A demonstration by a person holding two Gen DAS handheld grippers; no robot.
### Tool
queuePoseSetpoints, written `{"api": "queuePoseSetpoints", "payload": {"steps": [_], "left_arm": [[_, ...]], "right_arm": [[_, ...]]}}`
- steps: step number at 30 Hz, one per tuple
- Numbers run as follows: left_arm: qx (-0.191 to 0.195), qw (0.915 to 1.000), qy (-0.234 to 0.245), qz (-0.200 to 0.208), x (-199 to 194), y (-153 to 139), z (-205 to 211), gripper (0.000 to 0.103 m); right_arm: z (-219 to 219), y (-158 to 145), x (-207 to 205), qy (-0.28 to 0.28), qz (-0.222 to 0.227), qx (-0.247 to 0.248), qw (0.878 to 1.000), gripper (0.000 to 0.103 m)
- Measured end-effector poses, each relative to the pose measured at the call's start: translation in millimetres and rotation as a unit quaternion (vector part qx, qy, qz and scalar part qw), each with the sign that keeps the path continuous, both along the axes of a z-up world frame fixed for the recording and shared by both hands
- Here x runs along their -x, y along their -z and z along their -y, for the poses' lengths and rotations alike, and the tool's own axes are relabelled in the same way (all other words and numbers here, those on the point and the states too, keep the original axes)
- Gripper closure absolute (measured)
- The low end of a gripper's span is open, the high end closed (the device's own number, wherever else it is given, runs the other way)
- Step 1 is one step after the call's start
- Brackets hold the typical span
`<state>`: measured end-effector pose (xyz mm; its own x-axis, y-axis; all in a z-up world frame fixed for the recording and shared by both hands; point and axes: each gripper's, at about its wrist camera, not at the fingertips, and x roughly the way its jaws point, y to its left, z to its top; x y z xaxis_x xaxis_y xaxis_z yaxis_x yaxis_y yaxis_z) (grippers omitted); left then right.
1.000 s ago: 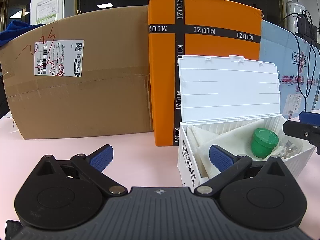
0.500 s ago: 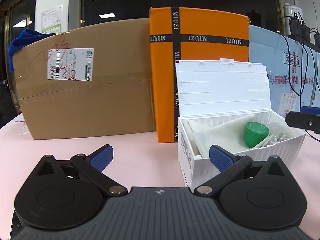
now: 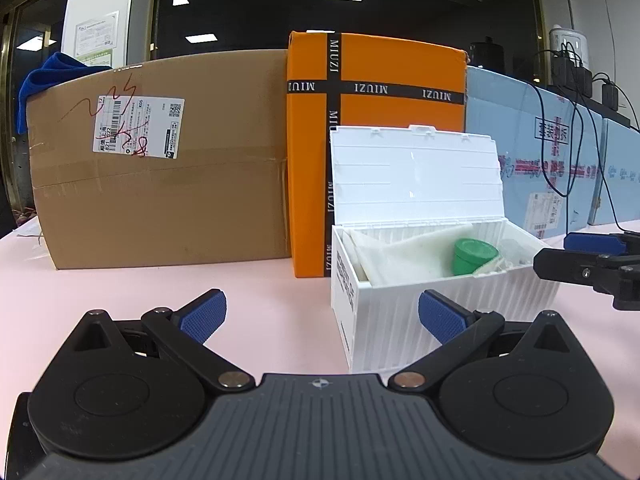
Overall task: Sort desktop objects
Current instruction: 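Withdraw the right tool and move it to the gold egg-shaped object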
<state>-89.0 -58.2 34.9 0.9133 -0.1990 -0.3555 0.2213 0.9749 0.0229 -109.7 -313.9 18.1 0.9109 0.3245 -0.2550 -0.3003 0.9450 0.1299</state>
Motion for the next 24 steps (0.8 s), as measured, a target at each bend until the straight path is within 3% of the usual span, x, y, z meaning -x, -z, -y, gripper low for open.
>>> {"api": "queuePoseSetpoints", "payload": {"steps": [5, 14, 18, 24], "left_arm": [[0.016, 0.9995, 0.005, -0.027, 6.9, 11.6, -7.5, 0.000], [0.011, 0.9985, 0.017, -0.051, 29.9, 19.7, -9.0, 0.000], [-0.001, 0.9977, 0.031, -0.060, 46.4, 25.1, -7.6, 0.000], [-0.027, 0.9963, 0.026, -0.078, 67.9, 37.2, -6.4, 0.000]], "right_arm": [[-2.5, 7.8, 9.7, -0.026, -0.015, -0.003, 1.000, 0.023], [-7.7, 20.6, 23.4, -0.076, -0.044, -0.008, 0.996, 0.022], [-8.7, 28.8, 28.0, -0.099, -0.067, -0.014, 0.993, 0.022], [-23.3, 40.4, 44.3, -0.127, -0.086, 0.014, 0.988, 0.022]]}}
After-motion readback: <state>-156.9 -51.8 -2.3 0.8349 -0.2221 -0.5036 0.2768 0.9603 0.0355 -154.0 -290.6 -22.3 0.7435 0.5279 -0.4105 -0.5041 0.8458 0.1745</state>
